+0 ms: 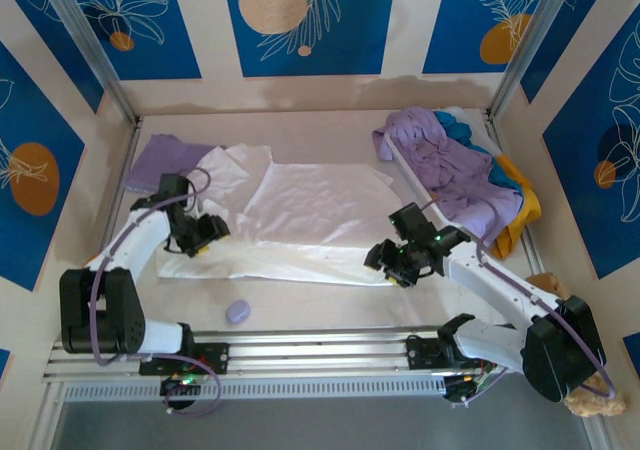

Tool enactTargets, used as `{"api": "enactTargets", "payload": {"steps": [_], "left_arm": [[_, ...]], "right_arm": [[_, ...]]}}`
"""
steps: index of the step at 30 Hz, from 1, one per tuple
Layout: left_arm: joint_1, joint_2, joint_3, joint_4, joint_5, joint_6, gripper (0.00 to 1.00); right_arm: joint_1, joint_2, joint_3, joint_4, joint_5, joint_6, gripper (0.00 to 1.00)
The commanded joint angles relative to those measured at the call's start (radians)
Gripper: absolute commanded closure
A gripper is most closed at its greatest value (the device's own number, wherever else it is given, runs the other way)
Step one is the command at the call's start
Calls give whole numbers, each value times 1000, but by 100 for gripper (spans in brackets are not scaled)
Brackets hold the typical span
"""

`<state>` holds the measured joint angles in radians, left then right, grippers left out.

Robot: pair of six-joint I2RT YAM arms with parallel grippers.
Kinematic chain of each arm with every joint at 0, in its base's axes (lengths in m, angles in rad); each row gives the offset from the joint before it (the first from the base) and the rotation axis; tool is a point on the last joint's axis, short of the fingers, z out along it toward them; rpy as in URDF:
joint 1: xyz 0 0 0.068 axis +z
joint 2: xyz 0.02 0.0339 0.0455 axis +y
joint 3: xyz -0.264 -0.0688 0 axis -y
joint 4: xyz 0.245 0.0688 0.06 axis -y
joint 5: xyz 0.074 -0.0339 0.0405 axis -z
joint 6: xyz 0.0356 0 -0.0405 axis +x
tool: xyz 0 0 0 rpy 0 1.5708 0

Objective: Fold and stack the t-shirts

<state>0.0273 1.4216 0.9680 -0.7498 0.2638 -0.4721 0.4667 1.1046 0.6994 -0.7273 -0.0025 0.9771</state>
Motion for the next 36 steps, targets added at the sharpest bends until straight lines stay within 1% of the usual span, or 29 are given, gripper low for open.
{"api": "enactTargets", "payload": {"steps": [1, 4, 7, 8, 14, 17, 21, 22, 26, 29, 34, 36], "left_arm": [[70, 72, 113, -78, -51, 85, 44], [120, 143, 185, -77, -53, 115, 47], [152, 215, 233, -64, -31, 131, 59], [159, 238, 244, -56, -28, 137, 60], [178, 366, 290, -40, 13, 183, 60], [178, 411, 311, -49, 9, 203, 60], [179, 440, 325, -46, -2, 222, 62], [179, 444, 328, -44, -5, 224, 65], [181, 436, 330, -35, -9, 219, 80], [180, 406, 320, -20, -8, 209, 83], [187, 375, 312, -14, -3, 198, 93], [196, 366, 311, -16, -11, 195, 94]], "right_arm": [[-60, 13, 54, -120, 43, -100, 44], [-116, 28, 72, -149, 56, -152, 44], [-154, 32, 74, -150, 61, -183, 45], [-164, 33, 72, -146, 61, -193, 45], [-215, 79, 87, -153, 52, -244, 45], [-238, 97, 91, -143, 43, -265, 45], [-264, 116, 99, -141, 29, -289, 45], [-268, 117, 100, -142, 29, -293, 45], [-289, 111, 97, -147, 20, -296, 45], [-300, 107, 95, -147, 23, -295, 45], [-310, 129, 99, -135, 31, -303, 45], [-310, 140, 97, -125, 33, -307, 45]]}}
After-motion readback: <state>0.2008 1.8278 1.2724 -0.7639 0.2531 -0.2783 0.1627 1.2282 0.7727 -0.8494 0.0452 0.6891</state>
